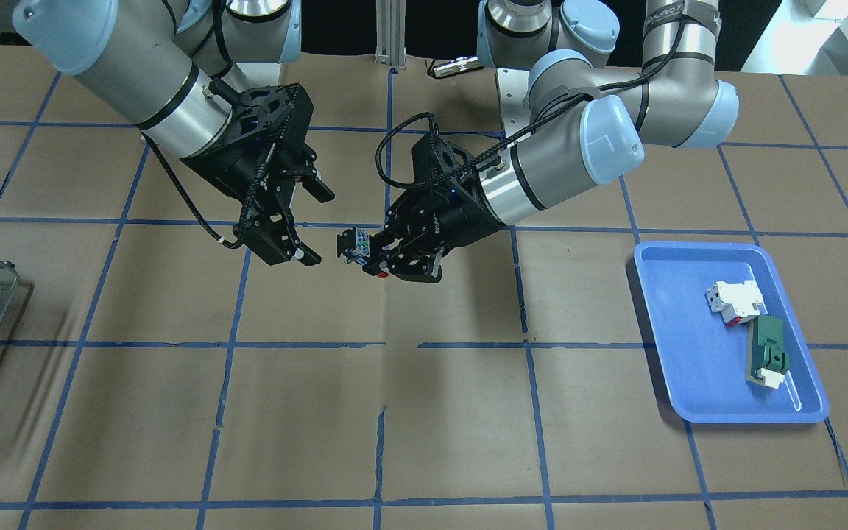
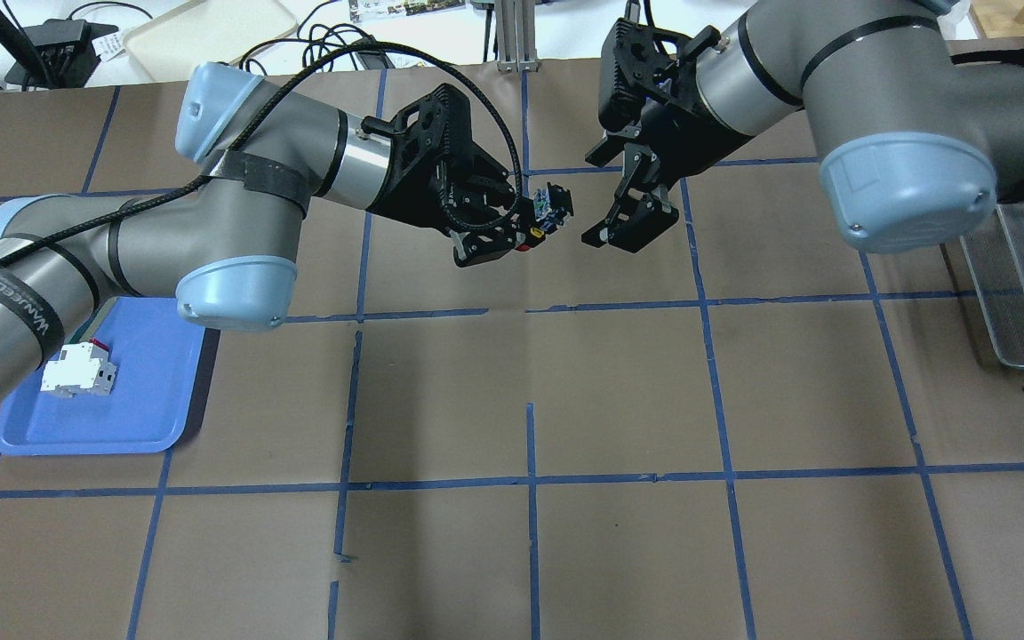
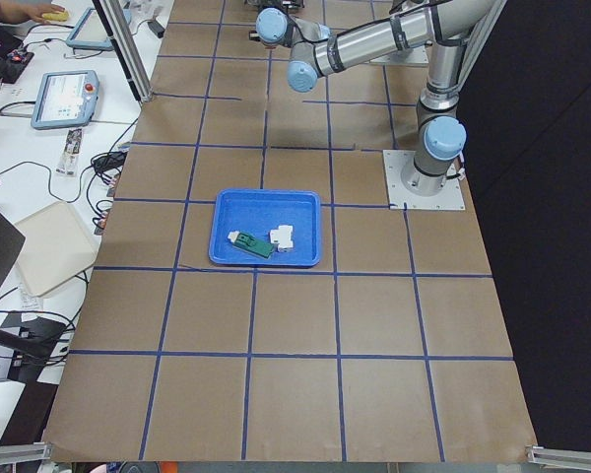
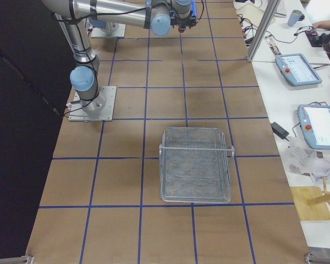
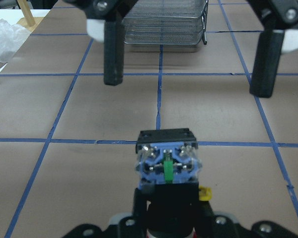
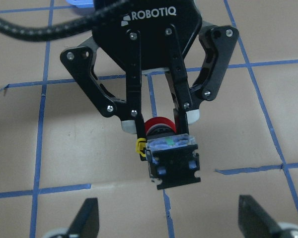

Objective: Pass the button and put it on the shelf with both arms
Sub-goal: 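Move the right gripper toward the button held by the left gripper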

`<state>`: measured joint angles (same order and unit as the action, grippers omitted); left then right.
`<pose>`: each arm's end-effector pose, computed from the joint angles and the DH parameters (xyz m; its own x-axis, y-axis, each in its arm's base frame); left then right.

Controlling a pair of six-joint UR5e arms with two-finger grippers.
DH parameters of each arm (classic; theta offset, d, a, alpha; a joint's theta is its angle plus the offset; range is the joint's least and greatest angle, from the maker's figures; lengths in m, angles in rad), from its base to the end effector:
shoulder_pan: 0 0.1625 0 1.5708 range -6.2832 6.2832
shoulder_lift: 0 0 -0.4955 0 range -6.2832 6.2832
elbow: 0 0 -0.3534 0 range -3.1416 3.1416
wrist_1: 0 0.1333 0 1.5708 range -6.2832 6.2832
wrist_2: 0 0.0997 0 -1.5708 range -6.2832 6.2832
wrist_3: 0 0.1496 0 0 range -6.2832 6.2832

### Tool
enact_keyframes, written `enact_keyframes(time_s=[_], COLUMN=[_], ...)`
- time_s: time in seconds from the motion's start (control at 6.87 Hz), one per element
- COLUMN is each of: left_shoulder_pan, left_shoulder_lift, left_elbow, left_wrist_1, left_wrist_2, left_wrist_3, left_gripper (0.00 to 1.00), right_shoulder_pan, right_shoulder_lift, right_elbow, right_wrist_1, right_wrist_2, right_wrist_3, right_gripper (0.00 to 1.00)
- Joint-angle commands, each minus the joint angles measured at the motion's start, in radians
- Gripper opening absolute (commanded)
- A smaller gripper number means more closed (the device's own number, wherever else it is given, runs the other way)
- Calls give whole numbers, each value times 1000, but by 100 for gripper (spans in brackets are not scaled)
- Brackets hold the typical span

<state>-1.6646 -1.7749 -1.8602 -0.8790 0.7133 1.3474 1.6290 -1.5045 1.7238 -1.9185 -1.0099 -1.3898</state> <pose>-0.2949 -0.5033 0.4040 -0.0517 0.9983 -0.0278 0.6420 0.0119 -0.7666 0.2412 -0.4796 0.4672 -0.0947 -0.9950 0.0310 -0.8380 0.0629 -0.5420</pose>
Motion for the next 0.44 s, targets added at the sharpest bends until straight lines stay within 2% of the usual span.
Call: enact_keyframes(time_s=[0.0,0.29], left_shoulder_pan=[0,0], left_shoulder_lift=[0,0], left_elbow=[-1,-2], left_wrist_1=[0,0], left_wrist_2=[0,0], left_wrist_3=[-1,-1], left_gripper=[1,1], right_shoulder_pan=[60,71], right_shoulder_lift=[19,52], right_elbow=[-1,-6], right_wrist_1=[-54,-105], right_wrist_2=[-6,-18], right_wrist_3=[12,29], right_gripper=[100,100])
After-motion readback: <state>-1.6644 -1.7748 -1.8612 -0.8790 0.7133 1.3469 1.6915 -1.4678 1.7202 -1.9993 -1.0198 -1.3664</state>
